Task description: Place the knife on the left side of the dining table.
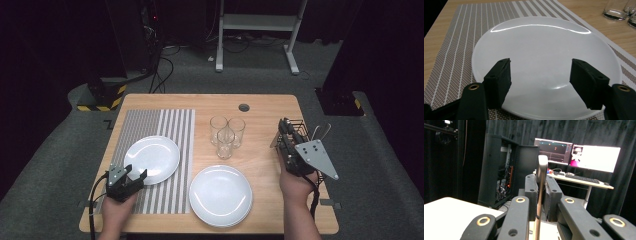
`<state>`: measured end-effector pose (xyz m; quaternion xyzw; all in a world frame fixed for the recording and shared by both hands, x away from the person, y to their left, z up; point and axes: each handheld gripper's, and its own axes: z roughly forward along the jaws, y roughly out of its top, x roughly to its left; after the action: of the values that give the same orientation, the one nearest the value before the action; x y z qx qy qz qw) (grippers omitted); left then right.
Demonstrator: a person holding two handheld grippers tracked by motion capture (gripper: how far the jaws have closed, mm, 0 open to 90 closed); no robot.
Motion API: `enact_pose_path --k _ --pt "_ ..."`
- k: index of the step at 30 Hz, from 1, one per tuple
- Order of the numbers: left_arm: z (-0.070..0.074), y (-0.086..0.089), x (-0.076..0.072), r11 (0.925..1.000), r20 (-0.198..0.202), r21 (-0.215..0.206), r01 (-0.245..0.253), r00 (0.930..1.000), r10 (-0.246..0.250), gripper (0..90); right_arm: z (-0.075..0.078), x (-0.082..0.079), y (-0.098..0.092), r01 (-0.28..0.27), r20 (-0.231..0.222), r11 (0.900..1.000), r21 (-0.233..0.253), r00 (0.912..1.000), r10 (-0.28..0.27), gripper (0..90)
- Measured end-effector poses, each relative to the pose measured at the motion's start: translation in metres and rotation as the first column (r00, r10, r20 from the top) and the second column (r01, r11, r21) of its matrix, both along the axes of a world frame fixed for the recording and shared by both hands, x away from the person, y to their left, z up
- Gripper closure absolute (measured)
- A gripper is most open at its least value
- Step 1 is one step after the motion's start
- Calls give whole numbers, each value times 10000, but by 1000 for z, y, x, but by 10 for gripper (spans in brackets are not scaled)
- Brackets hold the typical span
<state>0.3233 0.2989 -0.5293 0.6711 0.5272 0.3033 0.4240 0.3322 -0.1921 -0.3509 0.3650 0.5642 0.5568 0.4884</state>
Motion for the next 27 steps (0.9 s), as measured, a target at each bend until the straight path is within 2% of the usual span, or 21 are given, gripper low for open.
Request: enact_pose_path --k 13,27 --pt "0 1 0 10000 -19 -58 -13 10000 13 339 -10 -4 13 -425 -186 9989 183 9989 428 833" --pt "0 1 0 9999 1 -148 29 10000 -29 346 -13 -5 22 -856 -340 9958 309 9957 867 832"
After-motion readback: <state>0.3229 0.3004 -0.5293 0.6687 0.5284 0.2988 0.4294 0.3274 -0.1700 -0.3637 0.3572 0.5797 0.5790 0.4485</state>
